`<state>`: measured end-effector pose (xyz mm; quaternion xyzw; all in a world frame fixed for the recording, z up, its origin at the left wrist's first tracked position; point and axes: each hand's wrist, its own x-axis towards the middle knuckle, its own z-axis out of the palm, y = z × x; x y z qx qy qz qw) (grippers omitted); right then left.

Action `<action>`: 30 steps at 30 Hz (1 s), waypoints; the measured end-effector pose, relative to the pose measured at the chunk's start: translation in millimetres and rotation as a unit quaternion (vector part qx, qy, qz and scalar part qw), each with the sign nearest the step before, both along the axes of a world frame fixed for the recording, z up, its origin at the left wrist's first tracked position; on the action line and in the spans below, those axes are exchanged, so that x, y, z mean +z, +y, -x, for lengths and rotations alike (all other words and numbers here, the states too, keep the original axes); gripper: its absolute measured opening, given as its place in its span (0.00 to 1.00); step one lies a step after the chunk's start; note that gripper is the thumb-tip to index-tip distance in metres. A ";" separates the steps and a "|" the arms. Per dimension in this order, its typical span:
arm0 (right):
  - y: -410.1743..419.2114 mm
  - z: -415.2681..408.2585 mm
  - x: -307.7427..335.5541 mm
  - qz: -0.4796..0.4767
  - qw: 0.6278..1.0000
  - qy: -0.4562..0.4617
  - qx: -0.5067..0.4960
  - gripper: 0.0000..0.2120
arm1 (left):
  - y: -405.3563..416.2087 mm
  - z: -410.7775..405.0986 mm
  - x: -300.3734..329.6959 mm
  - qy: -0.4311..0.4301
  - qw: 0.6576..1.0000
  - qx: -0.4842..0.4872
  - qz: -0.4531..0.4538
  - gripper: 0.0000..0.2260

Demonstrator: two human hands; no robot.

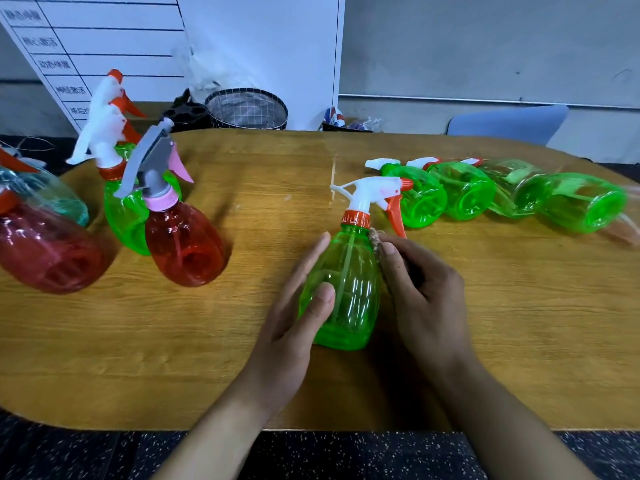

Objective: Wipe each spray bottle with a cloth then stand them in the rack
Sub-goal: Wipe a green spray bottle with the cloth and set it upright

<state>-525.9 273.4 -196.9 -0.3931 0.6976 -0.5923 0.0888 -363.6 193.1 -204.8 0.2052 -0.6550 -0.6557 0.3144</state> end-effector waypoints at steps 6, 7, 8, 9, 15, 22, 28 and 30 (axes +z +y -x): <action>3.6 -3.4 0.6 0.064 0.996 0.041 -0.038 0.13 | -3.6 1.1 -5.9 0.016 1.000 0.000 -0.014 0.24; 4.4 -5.6 1.8 0.082 0.994 0.053 -0.044 0.12 | -3.7 1.1 -6.1 0.018 1.000 0.001 -0.015 0.24; 4.6 -7.2 2.9 0.094 0.992 0.062 -0.048 0.12 | -4.1 1.2 -6.9 0.020 1.000 0.001 -0.017 0.24; 4.2 -8.2 3.6 0.102 0.991 0.066 -0.048 0.12 | -4.3 1.2 -6.9 0.020 1.000 0.000 -0.018 0.24; 4.6 -20.2 8.8 0.128 0.988 0.081 -0.020 0.12 | -2.3 0.5 -6.4 0.034 0.999 -0.008 -0.031 0.25; -1.7 -21.2 10.9 0.055 0.992 0.112 0.033 0.15 | -1.4 -0.2 -5.1 0.038 0.999 -0.001 -0.016 0.33; 15.8 -22.5 7.2 0.054 0.959 0.242 0.135 0.15 | -4.1 0.7 -3.0 0.075 0.994 0.024 -0.080 0.23; 18.2 -27.4 5.6 0.057 0.940 0.295 0.163 0.13 | -5.2 1.3 -0.7 0.082 0.992 0.030 -0.089 0.23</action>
